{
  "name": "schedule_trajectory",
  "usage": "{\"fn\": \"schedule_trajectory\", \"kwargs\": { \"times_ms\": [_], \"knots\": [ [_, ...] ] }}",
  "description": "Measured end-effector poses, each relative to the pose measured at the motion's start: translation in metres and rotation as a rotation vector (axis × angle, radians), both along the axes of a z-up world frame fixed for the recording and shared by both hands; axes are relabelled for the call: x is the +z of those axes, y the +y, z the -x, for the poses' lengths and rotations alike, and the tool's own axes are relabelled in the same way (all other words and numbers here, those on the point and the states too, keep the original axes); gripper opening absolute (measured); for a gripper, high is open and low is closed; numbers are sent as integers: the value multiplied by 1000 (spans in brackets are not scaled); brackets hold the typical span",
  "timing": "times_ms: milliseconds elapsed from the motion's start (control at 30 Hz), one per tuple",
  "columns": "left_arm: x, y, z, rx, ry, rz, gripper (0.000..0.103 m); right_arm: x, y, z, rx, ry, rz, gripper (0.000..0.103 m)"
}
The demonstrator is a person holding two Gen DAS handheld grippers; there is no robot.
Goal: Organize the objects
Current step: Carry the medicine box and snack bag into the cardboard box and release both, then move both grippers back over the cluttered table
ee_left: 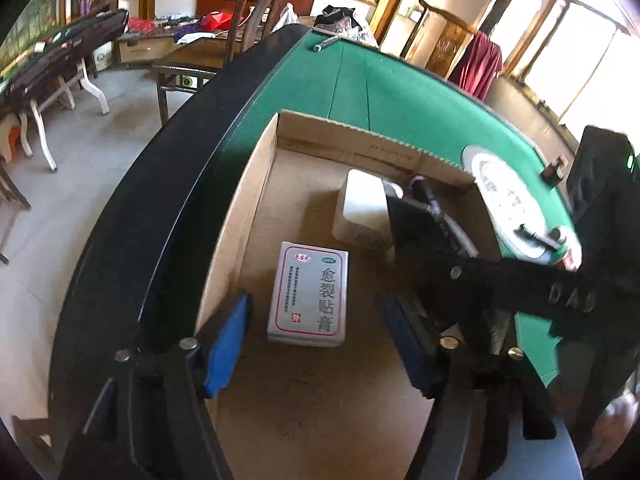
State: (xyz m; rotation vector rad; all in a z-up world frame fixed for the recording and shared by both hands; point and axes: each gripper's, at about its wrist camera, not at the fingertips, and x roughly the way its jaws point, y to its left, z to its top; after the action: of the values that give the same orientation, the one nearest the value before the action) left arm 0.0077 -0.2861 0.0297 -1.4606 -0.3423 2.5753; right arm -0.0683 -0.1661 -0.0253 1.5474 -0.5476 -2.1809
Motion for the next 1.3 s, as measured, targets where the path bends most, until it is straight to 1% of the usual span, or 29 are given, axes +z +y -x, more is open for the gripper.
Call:
{"fn": "schedule_trajectory", "kwargs": {
  "times_ms": [67,100,167,300,367,467,533,667,767,833,867,933,1000,1067,1133,1167,1200,1267,1300],
  "knots": [
    [6,-2,-6,11,20,-8,72,-1,1,-4,4,-13,23,53],
    [10,-3,-9,15,32,-8,76,0,1,-7,10,-16,32,54],
    [18,-5,-16,28,57,-9,80,2,3,-11,20,-4,43,58],
    [34,-8,-31,53,99,-8,80,11,12,-18,9,24,73,62],
    [42,-8,-38,60,116,-6,81,19,18,-23,6,48,75,69],
    [55,-6,-53,72,149,-16,83,31,30,-36,3,101,67,76],
    [64,-1,-65,80,171,-36,85,40,40,-48,5,142,54,77],
    [82,17,-88,61,223,-98,85,53,64,-73,13,214,4,78],
    [102,39,-105,19,271,-161,85,67,80,-96,38,274,-50,78],
    [123,57,-114,-37,297,-189,86,81,102,-110,50,301,-89,78],
    [132,66,-117,-64,311,-188,86,90,112,-115,49,312,-108,78],
    [156,87,-125,-124,359,-162,90,117,141,-124,20,348,-159,78],
    [177,109,-131,-174,413,-127,97,145,178,-135,-34,384,-195,80],
    [189,134,-135,-221,442,-104,99,172,218,-146,-95,421,-219,86],
    [190,153,-135,-260,438,-105,100,199,251,-158,-173,467,-262,91],
    [187,166,-134,-286,427,-112,100,208,265,-165,-208,489,-284,94],
    [183,173,-134,-300,419,-115,100,215,281,-172,-247,512,-310,96],
    [167,194,-130,-330,380,-113,100,220,305,-183,-307,533,-352,98],
    [155,205,-127,-340,350,-107,100,216,316,-189,-328,531,-359,98]
  ]
}}
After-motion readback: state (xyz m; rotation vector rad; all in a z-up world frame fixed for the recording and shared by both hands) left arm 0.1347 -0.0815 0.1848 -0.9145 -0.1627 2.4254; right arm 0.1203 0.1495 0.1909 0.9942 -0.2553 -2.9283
